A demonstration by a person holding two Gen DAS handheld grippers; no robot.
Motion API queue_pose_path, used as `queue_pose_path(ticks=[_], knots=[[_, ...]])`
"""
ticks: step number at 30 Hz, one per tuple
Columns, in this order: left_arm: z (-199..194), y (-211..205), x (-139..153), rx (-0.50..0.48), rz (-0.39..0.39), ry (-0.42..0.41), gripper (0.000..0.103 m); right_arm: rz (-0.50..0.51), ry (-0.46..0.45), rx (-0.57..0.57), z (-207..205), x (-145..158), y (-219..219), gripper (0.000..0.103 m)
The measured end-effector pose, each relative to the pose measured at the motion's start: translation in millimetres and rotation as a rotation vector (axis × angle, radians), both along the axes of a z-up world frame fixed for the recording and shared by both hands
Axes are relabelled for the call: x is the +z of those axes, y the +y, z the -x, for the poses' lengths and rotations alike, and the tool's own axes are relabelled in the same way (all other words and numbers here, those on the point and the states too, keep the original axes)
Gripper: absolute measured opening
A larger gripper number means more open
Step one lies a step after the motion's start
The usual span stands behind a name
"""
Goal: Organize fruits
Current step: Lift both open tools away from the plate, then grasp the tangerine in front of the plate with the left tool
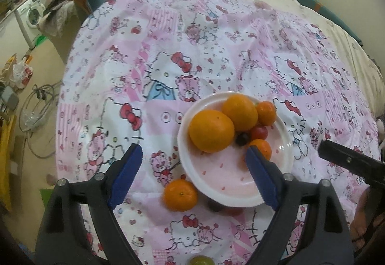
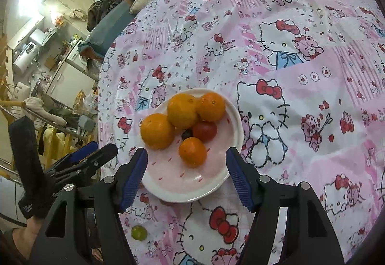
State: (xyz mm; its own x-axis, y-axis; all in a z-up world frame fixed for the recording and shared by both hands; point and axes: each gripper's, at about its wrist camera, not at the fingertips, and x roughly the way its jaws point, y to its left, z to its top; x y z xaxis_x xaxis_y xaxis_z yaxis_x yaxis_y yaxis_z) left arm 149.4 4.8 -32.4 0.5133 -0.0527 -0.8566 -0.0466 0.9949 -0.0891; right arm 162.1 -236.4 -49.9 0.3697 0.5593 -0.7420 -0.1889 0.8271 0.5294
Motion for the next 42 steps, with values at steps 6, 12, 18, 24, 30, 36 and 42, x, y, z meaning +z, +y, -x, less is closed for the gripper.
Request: queue_pose_path(ticks=[6,12,18,24,30,36,42], knots=[[10.9,15.4,3.8,0.047,0.012,0.001,0.085,-0.001,-0.002,0.004,15.5,6.0,-2.7,0.07],[20.0,24.2,-0.6,0.075,0.035,0.047,0.085,-0.012,0.034,-0.009,30.0,3.3,-6.9,0.07],[27.4,39.9,-4.2,0.145,0.059,0.056,0.085,0.002,0.041,-0.013,45.5,0.5,-9.8,0.07],[30.3,47.1,-10.3,0.183,0.057,0.103,0.085,-0.02,0.091,-0.041,51.1,-9.9,-14.6,0.07],[26.5,50.5,-36.7,0.207,0.094,0.203,0.085,-0.025,0.102,-0.052,44.9,-13.7,-15.6,0.07],[22.2,29.6,-66.5,0.126,0.045,0.279,0.083,-0.015,0.125,-0.048,40.4,-22.9,-13.1,0.07],[18.7,17.1,-79.5,0.083,0.022,0.298,0.069,-0.013,0.141,-0.048,35.2,-28.9,-12.7,0.07]])
